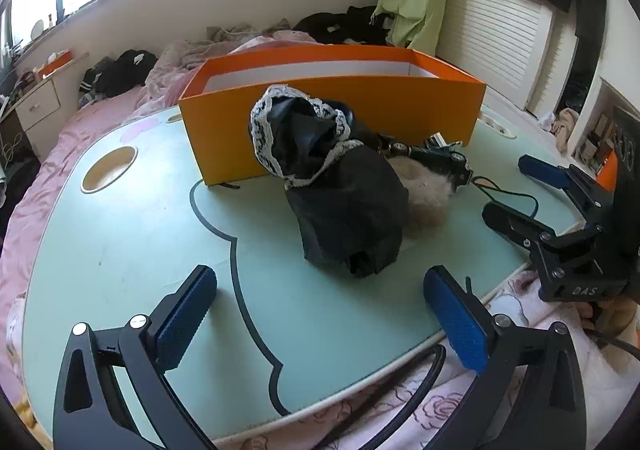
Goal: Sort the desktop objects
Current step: 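Carry the black lace cloth out and drop it onto the hair ball, then reach into the box and grasp the clear plastic bag with the right tool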
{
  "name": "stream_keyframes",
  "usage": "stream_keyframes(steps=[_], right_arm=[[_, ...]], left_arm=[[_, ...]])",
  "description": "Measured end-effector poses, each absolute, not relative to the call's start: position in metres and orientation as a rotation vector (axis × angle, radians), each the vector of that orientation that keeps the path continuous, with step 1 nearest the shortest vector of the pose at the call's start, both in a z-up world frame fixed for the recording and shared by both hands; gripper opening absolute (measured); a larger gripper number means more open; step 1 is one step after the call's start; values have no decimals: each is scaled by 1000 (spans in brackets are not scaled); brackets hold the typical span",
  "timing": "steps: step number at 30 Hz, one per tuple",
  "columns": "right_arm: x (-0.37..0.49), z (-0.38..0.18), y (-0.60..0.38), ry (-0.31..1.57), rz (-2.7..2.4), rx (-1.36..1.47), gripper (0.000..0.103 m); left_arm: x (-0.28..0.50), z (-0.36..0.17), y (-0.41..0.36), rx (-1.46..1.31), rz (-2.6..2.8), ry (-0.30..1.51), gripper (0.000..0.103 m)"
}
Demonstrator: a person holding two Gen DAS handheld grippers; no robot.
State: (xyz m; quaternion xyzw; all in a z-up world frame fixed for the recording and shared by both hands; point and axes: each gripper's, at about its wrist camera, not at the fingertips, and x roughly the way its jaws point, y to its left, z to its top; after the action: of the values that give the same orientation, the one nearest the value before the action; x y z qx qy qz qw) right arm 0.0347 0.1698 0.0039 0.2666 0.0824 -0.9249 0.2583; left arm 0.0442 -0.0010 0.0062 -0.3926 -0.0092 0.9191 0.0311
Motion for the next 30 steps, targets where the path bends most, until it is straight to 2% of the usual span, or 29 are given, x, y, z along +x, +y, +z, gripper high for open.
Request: stream_keyframes(steps=[14, 16, 18, 22, 24, 25, 27, 30], right_arm=[[32, 8, 167, 227, -2502, 730, 103], [30, 13, 164, 230, -2473, 747, 100], [30, 28, 165, 195, -2438, 729, 90], [26, 82, 163, 190, -2436, 614, 80], [12, 111, 154, 256, -2433, 623, 65], [-1, 123, 149, 273, -2429, 651, 61], [-36, 141, 137, 271, -2389, 768, 45], [-99, 136, 110, 268, -2268, 1038, 34]], left_arm=[[47, 5, -1, -1199, 2843, -34, 103], [46, 5, -1, -1199, 2842, -38, 103], [46, 5, -2, -1200, 2842, -41, 103], [46, 5, -3, -1200, 2842, -41, 103], [46, 5, -3, -1199, 2842, -41, 103], [46, 6, -3, -1200, 2842, -41, 103], [46, 6, -3, -1199, 2842, -41, 103], [45, 6, -3, -1199, 2842, -41, 103]])
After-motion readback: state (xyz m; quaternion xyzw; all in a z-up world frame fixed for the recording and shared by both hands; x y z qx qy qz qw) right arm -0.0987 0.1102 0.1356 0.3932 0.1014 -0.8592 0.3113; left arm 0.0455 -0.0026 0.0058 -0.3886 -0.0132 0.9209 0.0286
